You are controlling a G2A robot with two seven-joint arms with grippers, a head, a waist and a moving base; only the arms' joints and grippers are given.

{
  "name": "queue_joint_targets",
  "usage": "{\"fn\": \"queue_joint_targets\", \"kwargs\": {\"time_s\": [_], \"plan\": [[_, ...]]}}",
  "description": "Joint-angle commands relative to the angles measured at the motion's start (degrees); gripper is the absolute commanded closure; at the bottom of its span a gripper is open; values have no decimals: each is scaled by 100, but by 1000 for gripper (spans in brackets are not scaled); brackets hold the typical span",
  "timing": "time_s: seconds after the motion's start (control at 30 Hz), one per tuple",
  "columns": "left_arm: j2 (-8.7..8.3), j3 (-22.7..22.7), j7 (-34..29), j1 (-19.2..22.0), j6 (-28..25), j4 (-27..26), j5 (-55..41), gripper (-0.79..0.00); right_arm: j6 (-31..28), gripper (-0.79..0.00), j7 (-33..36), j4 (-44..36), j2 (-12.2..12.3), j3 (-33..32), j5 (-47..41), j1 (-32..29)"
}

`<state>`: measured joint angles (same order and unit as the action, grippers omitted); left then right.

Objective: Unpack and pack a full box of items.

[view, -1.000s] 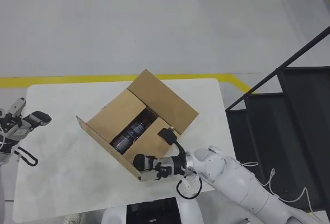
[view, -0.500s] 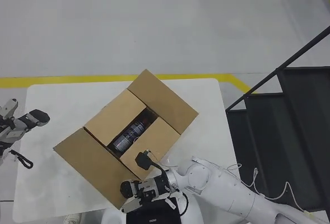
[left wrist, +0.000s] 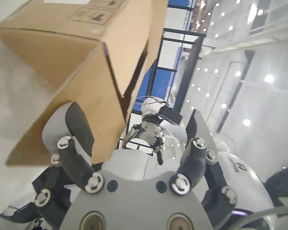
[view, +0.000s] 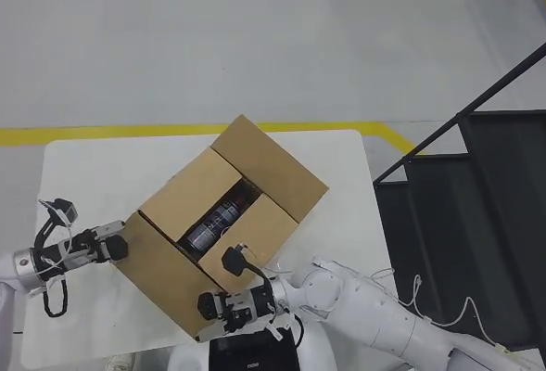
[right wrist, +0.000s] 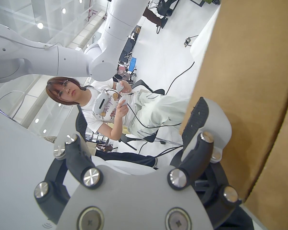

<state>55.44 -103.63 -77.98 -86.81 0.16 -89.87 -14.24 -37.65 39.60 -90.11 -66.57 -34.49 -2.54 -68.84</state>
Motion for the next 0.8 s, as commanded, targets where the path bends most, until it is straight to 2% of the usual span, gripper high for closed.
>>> {"fn": "queue_joint_targets", "kwargs": {"time_s": [0.0,0.17,0.43,0.6,0.77], "plan": [[-7,86,73,31,-56,107,112,-785,-63,-785,-99,-23,13,-99,-78,-15],[4,343,232,252,-184,471,-62,-785,-236,-785,-255,-216,128,-567,-306,-140],[59,763,665,633,-555,940,-439,-785,-143,-785,-388,-460,392,-1537,-537,-595],[80,974,920,740,-795,1247,-390,-785,-117,-785,-315,-558,498,-1907,-695,-878],[84,1128,1015,731,-994,1323,-290,-785,-113,-785,-230,-671,561,-2128,-781,-1064]]}}
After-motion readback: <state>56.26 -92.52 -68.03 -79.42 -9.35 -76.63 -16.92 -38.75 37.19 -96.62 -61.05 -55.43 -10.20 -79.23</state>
